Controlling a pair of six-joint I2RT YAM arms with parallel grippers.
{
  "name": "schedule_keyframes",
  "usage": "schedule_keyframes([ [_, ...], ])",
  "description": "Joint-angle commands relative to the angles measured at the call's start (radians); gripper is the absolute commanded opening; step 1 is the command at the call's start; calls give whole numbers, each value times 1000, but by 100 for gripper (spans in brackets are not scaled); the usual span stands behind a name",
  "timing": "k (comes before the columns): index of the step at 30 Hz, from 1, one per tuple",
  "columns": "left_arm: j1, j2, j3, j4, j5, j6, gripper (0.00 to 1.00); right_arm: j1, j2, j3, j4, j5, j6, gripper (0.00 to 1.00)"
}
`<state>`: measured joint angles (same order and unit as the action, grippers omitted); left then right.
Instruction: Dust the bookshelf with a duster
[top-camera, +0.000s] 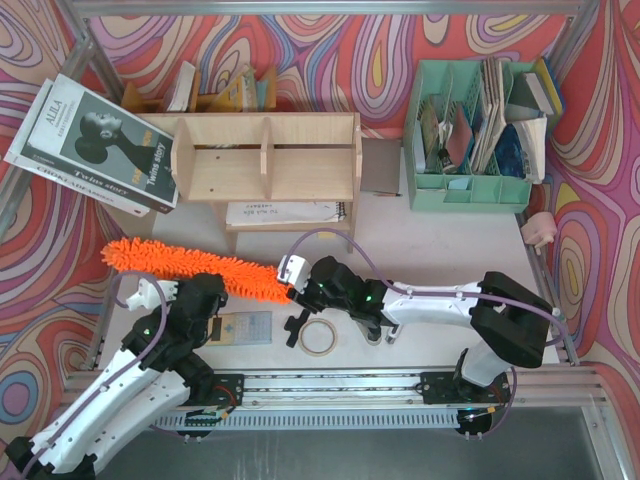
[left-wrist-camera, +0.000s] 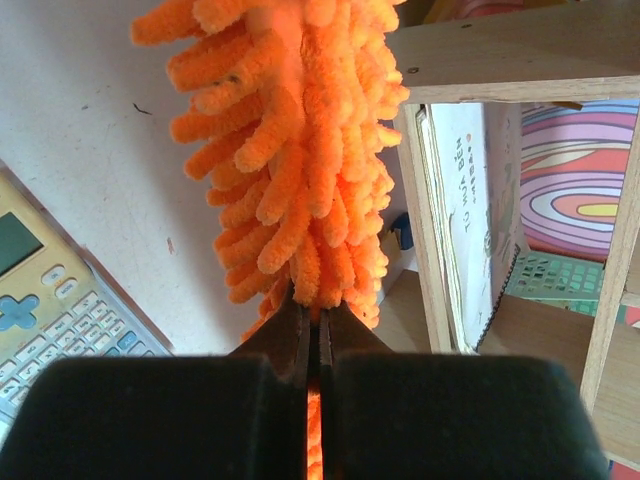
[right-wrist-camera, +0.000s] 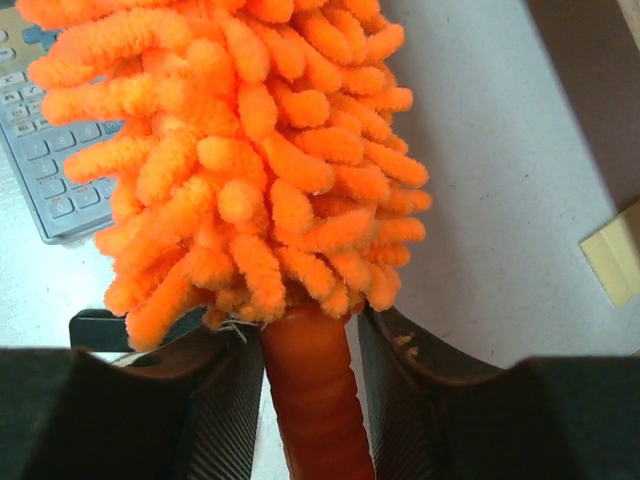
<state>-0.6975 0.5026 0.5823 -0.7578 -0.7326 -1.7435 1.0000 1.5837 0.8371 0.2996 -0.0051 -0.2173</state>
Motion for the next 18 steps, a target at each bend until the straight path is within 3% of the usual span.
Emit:
schedule_keyframes([
  [1, 4, -16, -15, 12, 4, -13, 0, -4, 7, 25, -27, 3, -7, 39],
  [11, 4, -32, 13, -65, -29, -17, 0, -4, -27, 67, -107, -54, -24, 22],
  [12, 4, -33, 14, -71, -31, -18, 2, -4, -29, 70, -110, -59, -26, 20],
  [15, 4, -44, 13, -93, -36, -32, 22, -4, -33, 81, -134, -71, -30, 15],
  [18, 4, -52, 20, -131, -45, -34, 30, -4, -48, 83, -136, -82, -25, 10],
])
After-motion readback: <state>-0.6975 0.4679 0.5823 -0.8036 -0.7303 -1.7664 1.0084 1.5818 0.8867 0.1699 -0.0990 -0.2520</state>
